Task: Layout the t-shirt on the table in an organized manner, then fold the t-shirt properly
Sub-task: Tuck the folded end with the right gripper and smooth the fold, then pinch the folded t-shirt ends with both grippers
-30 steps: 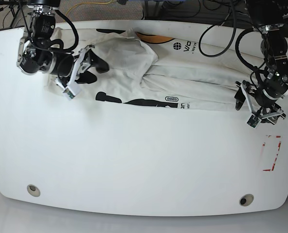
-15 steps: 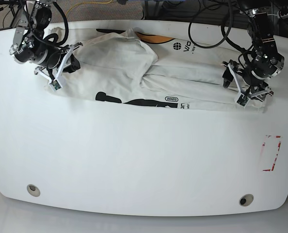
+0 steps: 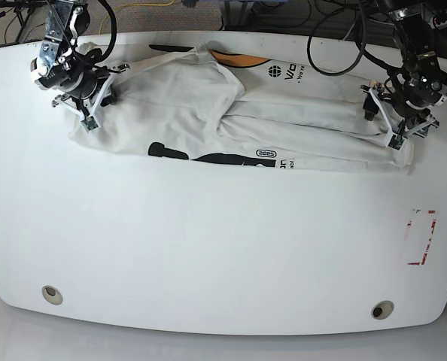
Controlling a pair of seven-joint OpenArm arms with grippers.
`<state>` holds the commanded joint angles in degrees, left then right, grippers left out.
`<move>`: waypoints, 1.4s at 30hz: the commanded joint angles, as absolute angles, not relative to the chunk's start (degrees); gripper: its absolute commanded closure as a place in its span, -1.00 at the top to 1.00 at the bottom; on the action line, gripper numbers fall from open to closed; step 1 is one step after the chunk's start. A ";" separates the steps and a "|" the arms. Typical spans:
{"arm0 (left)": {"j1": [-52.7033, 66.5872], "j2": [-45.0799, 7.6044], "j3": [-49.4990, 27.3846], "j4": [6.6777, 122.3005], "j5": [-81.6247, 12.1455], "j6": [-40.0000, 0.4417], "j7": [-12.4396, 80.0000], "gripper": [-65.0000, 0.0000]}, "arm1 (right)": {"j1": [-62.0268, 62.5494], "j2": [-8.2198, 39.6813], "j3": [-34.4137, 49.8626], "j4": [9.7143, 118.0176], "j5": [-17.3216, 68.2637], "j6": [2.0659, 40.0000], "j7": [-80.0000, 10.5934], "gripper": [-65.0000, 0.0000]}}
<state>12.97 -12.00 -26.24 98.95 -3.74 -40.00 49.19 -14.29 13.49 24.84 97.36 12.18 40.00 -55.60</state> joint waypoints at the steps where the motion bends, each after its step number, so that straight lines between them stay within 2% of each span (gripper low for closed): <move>1: 12.88 -12.00 -26.24 98.68 -3.74 -40.00 49.19 0.37 | -14.02 13.49 24.84 96.66 11.82 40.00 -55.34 -0.74; 9: 12.35 -11.91 -26.24 96.40 -3.65 -40.00 49.19 0.37 | -6.46 16.22 24.84 85.49 8.04 40.00 -50.95 -0.75; 16: 9.54 -11.82 -26.24 95.87 -4.18 -40.00 49.54 0.37 | -4.53 17.19 24.84 84.18 8.13 40.00 -50.95 -0.75; 21: 8.04 -12.00 -26.24 100.35 -7.78 -40.00 52.97 0.38 | -4.44 17.10 24.75 84.18 8.13 40.00 -50.95 -0.75; 25: 5.85 -12.26 -26.86 102.81 -12.79 -40.00 59.65 0.38 | -4.44 17.01 24.75 84.26 8.31 40.00 -50.95 -0.75; 29: 4.44 -12.26 -31.43 102.99 -16.66 -40.00 62.81 0.39 | -4.44 16.92 23.78 84.26 8.40 40.00 -50.95 -0.75; 35: -0.04 -13.41 -39.25 94.64 -20.88 -40.00 65.98 0.40 | -4.88 16.92 21.49 85.49 8.40 40.00 -50.95 -0.75; 42: -1.63 -16.04 -39.60 85.05 -23.52 -40.00 66.15 0.40 | -5.23 15.34 21.41 86.46 8.40 40.00 -50.95 -0.75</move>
<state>-1.63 -16.04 -39.60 85.05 -23.52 -40.00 66.15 -5.23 15.34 21.41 86.46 8.40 40.00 -50.95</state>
